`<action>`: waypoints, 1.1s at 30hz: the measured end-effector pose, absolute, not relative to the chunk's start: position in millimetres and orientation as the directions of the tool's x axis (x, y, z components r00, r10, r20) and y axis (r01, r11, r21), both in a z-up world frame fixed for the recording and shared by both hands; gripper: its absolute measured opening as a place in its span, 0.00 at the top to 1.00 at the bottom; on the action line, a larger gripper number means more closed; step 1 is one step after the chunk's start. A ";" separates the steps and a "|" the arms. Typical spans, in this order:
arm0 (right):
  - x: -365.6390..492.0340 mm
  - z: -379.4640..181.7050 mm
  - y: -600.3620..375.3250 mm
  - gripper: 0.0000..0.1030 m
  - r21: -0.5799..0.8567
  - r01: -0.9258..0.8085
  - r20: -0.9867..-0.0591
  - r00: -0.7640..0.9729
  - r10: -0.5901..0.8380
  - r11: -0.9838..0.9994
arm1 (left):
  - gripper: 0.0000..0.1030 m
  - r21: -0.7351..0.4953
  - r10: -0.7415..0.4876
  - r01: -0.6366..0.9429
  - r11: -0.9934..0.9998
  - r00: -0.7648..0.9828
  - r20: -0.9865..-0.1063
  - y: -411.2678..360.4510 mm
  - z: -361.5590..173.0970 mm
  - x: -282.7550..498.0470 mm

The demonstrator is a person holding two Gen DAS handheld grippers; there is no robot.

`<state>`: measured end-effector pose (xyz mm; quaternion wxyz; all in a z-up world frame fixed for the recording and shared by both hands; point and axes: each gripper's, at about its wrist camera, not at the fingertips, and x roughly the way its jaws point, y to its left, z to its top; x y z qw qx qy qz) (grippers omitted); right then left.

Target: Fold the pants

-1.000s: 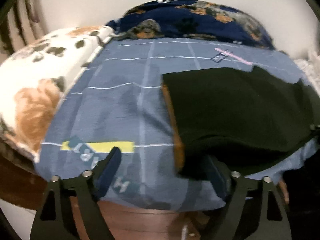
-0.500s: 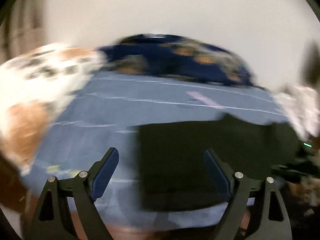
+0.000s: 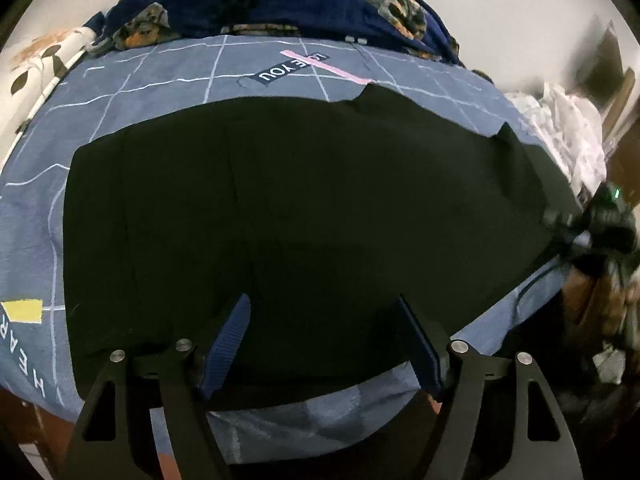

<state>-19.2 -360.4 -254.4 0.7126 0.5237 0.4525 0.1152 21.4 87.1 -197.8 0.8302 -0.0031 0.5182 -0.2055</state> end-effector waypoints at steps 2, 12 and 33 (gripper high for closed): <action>-14.2 -251.5 -390.0 0.82 0.851 0.312 -0.521 0.608 0.599 0.423 | 0.28 -0.191 -0.328 0.354 0.916 0.383 -0.863 83.9 -197.2 18.9; -12.7 -267.3 -588.1 0.83 0.878 0.421 -0.474 0.824 0.311 0.227 | 0.28 -0.187 -0.325 0.354 0.916 0.386 -0.863 75.1 -197.1 22.3; -129.4 -260.6 -642.5 0.98 0.830 0.508 -0.548 0.819 0.169 0.229 | 0.28 -0.222 -0.364 0.373 0.901 0.370 -0.855 81.6 -197.1 26.6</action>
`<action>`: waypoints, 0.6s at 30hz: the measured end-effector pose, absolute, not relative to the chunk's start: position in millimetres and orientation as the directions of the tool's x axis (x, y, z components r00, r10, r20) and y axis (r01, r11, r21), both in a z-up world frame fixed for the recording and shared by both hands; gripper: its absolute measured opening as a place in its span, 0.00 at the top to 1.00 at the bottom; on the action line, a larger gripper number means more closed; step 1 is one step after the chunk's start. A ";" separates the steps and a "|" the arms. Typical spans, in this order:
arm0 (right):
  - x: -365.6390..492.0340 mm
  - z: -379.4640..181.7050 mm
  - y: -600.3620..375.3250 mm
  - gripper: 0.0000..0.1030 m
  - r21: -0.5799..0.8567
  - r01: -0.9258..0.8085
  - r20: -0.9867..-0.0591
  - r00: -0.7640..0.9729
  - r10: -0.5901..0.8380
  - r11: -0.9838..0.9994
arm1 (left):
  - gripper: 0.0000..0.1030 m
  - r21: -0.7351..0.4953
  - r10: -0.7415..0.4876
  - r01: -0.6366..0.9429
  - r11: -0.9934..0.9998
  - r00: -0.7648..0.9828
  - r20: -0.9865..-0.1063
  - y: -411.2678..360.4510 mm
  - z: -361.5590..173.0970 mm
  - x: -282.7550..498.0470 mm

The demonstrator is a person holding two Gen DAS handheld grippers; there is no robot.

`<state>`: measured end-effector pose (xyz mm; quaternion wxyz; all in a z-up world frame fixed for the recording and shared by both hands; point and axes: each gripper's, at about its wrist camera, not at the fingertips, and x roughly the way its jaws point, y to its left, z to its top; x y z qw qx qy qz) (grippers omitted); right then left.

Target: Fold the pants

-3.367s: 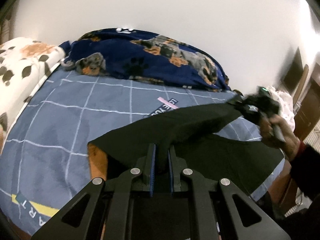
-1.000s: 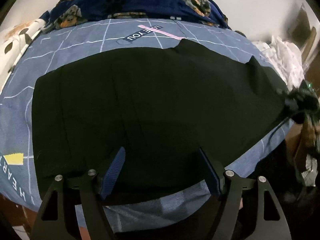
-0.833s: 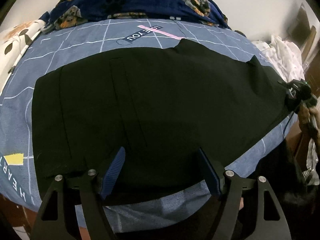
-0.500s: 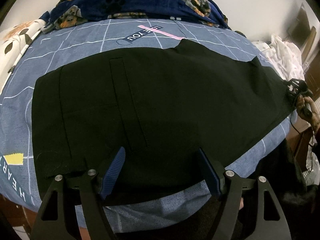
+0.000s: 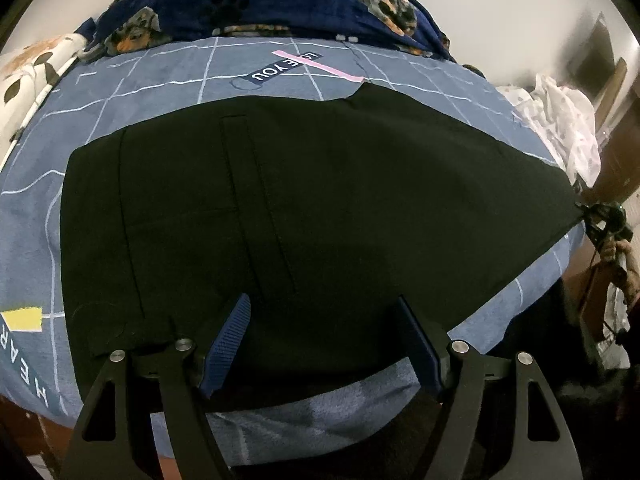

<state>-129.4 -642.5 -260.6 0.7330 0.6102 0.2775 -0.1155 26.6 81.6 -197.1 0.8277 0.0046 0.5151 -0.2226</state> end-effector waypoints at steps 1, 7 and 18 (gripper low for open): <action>-129.6 -259.3 -641.3 0.98 0.829 0.507 -0.548 0.820 0.166 0.234 | 0.28 -0.219 -0.363 0.376 0.900 0.371 -0.855 81.5 -197.2 26.4; -132.5 -247.2 -642.6 0.98 0.820 0.512 -0.556 0.818 0.145 0.256 | 0.28 -0.221 -0.365 0.377 0.900 0.369 -0.855 82.0 -197.0 26.8; -148.9 -252.0 -653.8 0.98 0.834 0.514 -0.542 0.831 0.125 0.201 | 0.27 -0.211 -0.359 0.385 0.898 0.370 -0.857 80.3 -197.5 25.4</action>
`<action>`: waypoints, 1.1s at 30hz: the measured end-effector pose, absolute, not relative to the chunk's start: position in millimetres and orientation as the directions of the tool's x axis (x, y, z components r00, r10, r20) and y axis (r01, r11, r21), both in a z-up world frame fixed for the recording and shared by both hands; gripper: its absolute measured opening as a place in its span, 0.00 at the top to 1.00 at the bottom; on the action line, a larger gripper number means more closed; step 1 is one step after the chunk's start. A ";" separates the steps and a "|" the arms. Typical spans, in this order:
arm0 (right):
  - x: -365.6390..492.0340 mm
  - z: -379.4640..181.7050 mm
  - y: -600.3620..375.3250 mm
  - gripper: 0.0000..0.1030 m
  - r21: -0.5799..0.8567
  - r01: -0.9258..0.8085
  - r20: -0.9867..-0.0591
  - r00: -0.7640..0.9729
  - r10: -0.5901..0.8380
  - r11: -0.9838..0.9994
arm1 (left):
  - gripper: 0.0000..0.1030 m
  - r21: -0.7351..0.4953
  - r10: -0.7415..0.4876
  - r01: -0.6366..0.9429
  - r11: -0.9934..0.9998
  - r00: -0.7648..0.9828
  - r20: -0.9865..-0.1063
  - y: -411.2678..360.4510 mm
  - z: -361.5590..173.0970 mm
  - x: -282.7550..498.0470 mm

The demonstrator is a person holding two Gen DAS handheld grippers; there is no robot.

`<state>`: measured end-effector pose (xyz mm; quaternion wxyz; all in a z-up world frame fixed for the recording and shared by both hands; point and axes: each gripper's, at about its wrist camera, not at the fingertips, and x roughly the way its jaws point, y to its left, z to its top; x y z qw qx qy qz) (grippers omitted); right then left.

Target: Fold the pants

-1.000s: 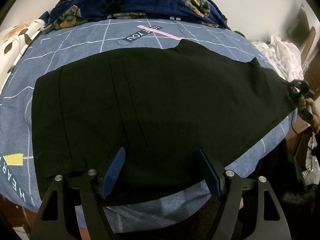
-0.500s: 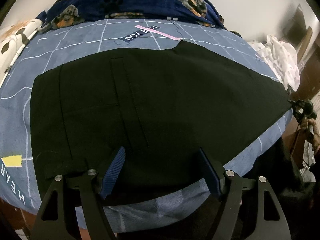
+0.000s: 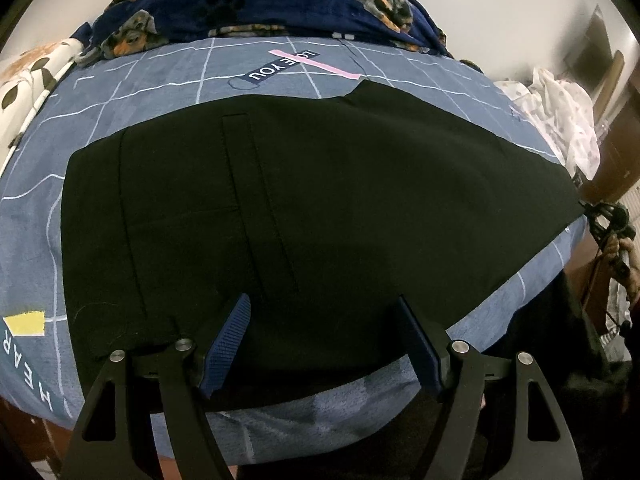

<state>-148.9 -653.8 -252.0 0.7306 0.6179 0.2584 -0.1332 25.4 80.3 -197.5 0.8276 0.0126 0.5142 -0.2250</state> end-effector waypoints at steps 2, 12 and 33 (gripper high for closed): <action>-148.2 -252.8 -656.0 0.98 0.831 0.515 -0.545 0.829 0.126 0.209 | 0.26 -0.208 -0.359 0.389 0.897 0.371 -0.856 79.7 -197.8 24.8; -154.3 -247.7 -656.0 0.93 0.831 0.531 -0.549 0.831 0.086 0.167 | 0.24 -0.204 -0.360 0.398 0.894 0.369 -0.857 78.7 -198.8 24.3; -145.8 -200.8 -612.3 0.73 0.847 0.427 -0.480 0.870 0.111 0.316 | 0.20 -0.340 -0.356 0.147 0.929 0.603 -0.714 173.7 -138.3 40.1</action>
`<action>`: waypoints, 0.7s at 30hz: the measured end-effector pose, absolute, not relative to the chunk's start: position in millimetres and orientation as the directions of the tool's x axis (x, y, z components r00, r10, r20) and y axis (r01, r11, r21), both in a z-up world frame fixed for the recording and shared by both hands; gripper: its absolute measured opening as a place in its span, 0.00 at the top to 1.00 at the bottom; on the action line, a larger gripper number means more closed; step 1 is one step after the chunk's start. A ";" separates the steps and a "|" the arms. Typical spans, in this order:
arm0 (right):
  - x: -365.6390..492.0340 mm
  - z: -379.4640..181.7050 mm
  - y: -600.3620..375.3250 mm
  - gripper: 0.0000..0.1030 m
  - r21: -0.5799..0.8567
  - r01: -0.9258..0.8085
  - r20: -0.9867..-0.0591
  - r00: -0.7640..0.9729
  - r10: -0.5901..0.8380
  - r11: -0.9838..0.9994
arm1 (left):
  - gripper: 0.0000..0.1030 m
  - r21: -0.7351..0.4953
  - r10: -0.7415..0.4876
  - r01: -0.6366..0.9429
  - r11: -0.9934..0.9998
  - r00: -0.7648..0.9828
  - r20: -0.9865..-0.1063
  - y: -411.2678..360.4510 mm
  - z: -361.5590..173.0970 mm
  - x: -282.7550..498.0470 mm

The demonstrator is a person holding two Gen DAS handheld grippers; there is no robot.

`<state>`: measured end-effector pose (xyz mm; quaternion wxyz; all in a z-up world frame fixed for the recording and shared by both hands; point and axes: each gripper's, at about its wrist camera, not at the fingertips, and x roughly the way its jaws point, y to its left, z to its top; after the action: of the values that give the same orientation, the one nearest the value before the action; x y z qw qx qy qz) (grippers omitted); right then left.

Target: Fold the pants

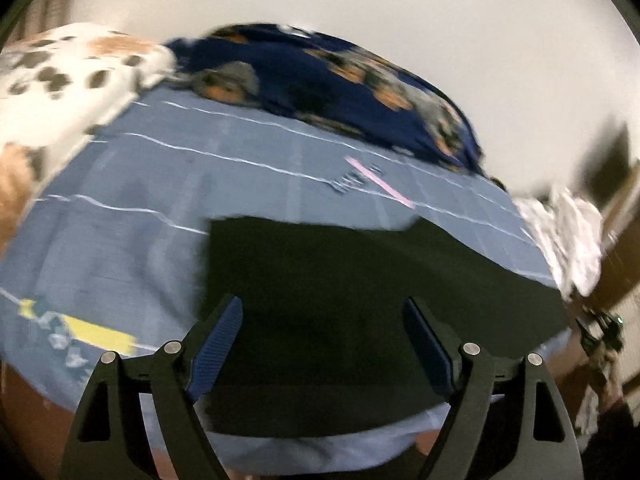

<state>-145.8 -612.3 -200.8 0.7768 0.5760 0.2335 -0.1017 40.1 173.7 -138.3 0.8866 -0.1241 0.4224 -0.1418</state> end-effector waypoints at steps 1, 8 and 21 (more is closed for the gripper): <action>-140.2 -199.3 -605.3 0.73 0.841 0.422 -0.485 0.865 0.128 0.339 | 0.20 -0.317 -0.330 0.133 0.939 0.608 -0.722 180.4 -137.4 40.5; -148.9 -204.9 -606.0 0.71 0.828 0.447 -0.502 0.860 0.090 0.339 | 0.20 -0.353 -0.349 0.118 0.928 0.605 -0.716 191.2 -132.6 33.3; -212.6 -244.4 -661.7 0.67 0.876 0.473 -0.468 0.881 -0.068 0.098 | 0.20 -0.235 -0.368 0.316 0.919 0.475 -0.799 83.4 -163.0 48.9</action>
<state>-212.6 -661.7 -244.4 0.7243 0.6449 0.1568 -0.1869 48.9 83.4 -163.0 0.8584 -0.0272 0.4720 -0.1991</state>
